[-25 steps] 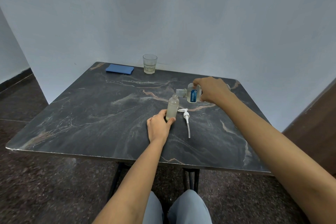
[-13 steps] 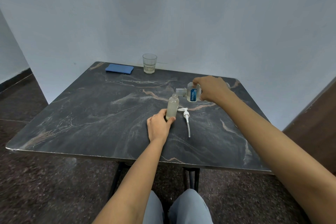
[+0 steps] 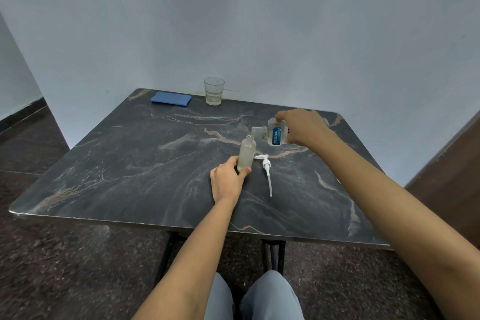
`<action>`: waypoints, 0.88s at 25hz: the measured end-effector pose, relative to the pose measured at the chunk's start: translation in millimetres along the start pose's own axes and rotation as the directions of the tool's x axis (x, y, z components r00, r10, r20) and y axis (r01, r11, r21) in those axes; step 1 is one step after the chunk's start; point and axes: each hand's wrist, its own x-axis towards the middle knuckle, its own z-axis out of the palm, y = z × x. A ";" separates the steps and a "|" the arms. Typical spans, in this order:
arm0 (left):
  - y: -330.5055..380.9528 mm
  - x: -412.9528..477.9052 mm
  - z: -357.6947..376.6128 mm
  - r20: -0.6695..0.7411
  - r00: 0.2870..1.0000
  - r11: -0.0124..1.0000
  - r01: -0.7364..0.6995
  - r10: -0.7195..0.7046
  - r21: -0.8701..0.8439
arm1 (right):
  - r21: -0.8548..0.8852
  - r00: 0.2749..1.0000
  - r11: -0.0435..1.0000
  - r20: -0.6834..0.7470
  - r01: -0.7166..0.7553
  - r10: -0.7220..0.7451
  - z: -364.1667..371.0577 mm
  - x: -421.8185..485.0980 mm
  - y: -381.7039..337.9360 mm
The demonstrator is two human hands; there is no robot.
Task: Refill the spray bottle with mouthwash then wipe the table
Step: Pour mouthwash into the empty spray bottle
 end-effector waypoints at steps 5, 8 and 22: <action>-0.1 -0.4 0.2 -0.004 1.000 1.000 0.002 -0.002 -0.001 | -0.004 1.000 1.000 0.003 0.002 -0.002 0.6 0.0 -0.2; 0.1 -0.1 0.0 -0.007 1.000 1.000 0.004 -0.004 -0.005 | -0.002 1.000 1.000 -0.001 0.004 -0.004 -0.5 0.1 -0.2; 0.9 -0.2 -0.2 -0.008 1.000 1.000 0.004 -0.004 0.000 | 0.286 0.998 0.957 0.004 -0.058 0.060 39.5 -1.8 15.7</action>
